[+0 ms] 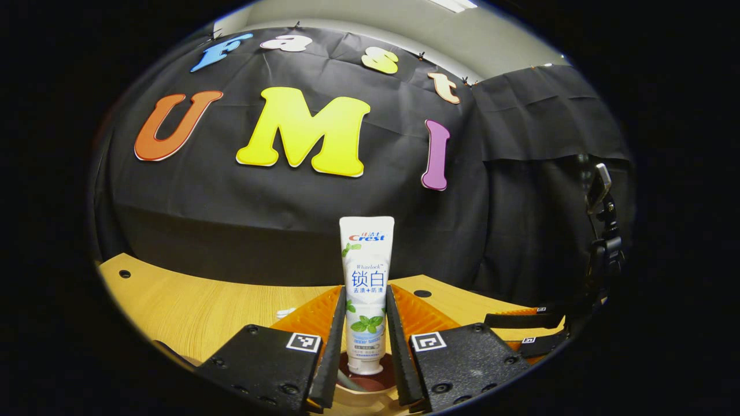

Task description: Put the toothbrush and toothpaste on the desktop into the cup, then pick up the cup and place it on the coaster on the desktop.

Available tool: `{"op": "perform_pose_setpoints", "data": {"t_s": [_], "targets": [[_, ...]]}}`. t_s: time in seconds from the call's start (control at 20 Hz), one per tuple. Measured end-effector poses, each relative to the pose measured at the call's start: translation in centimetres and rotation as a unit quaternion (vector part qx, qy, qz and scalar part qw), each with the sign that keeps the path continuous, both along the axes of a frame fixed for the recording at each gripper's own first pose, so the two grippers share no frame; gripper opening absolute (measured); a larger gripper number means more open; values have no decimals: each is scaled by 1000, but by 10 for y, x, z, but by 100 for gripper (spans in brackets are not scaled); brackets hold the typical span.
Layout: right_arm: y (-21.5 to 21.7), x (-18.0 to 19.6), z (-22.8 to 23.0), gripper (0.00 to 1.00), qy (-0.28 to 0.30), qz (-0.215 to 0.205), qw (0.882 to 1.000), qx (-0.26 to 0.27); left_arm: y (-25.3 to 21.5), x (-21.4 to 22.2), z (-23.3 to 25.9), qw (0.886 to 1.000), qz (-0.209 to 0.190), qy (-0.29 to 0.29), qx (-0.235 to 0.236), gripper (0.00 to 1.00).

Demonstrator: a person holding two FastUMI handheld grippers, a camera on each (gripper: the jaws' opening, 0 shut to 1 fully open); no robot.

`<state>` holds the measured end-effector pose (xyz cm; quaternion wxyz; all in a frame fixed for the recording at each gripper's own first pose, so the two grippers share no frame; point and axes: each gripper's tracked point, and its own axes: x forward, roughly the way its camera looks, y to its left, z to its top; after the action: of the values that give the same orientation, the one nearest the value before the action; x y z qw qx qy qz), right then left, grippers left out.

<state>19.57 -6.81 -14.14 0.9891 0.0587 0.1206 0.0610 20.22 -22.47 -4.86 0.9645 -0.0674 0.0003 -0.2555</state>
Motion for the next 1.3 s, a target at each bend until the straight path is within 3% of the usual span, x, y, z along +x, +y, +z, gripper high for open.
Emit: {"op": "perform_pose_setpoints", "data": {"t_s": [0.65,0.7,0.75,0.8,0.85,1.1,1.3], "targets": [[-3,1,1,97,1,-7,1000,1,11,-34,8,1000,5,-13,18,46],[-2,-1,2,97,1,-5,1000,2,11,-36,10,1000,4,-11,21,51],[0,-3,6,97,-5,0,1000,6,15,-41,10,1000,8,-10,23,46],[4,-3,9,97,-8,5,1000,12,18,-44,10,1000,11,-10,25,47],[9,-4,10,100,-11,12,1000,18,22,-47,10,1000,14,-8,24,51],[28,-8,-6,97,20,28,999,30,43,-69,16,999,27,-11,25,64],[35,-10,6,96,3,23,1000,-5,65,-79,19,997,58,-31,39,86]]}}
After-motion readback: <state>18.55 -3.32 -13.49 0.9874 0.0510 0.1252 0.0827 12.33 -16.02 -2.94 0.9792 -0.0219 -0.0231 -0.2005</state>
